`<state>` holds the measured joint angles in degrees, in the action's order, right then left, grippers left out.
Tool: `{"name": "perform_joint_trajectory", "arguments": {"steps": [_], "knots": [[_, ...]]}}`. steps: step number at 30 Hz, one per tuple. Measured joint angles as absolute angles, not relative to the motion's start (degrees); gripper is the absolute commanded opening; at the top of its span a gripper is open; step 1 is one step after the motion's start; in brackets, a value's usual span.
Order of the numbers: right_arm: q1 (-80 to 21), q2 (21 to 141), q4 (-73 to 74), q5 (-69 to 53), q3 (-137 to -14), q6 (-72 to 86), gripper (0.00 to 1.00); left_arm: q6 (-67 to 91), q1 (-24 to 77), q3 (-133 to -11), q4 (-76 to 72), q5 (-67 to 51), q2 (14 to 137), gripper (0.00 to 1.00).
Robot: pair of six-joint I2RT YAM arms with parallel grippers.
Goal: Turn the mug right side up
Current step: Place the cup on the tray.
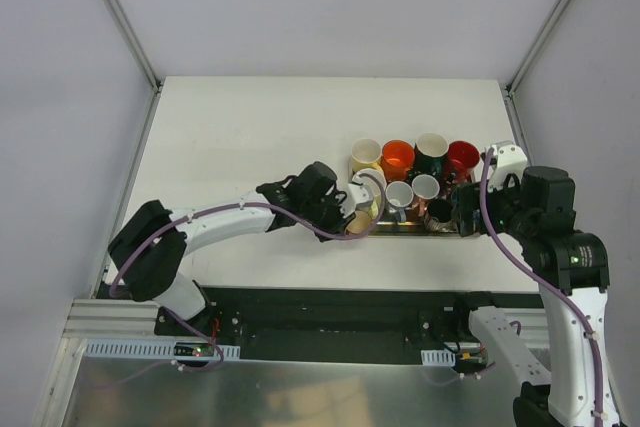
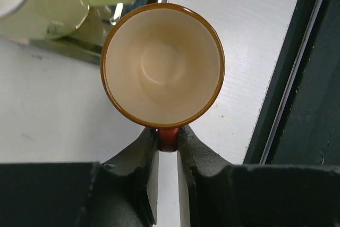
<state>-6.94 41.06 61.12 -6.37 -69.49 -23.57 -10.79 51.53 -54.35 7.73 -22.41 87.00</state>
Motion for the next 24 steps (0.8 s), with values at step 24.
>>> {"name": "perform_joint_trajectory", "arguments": {"steps": [24], "knots": [[-6.7, 37.1, 60.7, -5.5, -67.5, -23.6, 0.81, -13.2, 57.4, -66.0, 7.0, -13.2, 101.8, 0.0]]}}
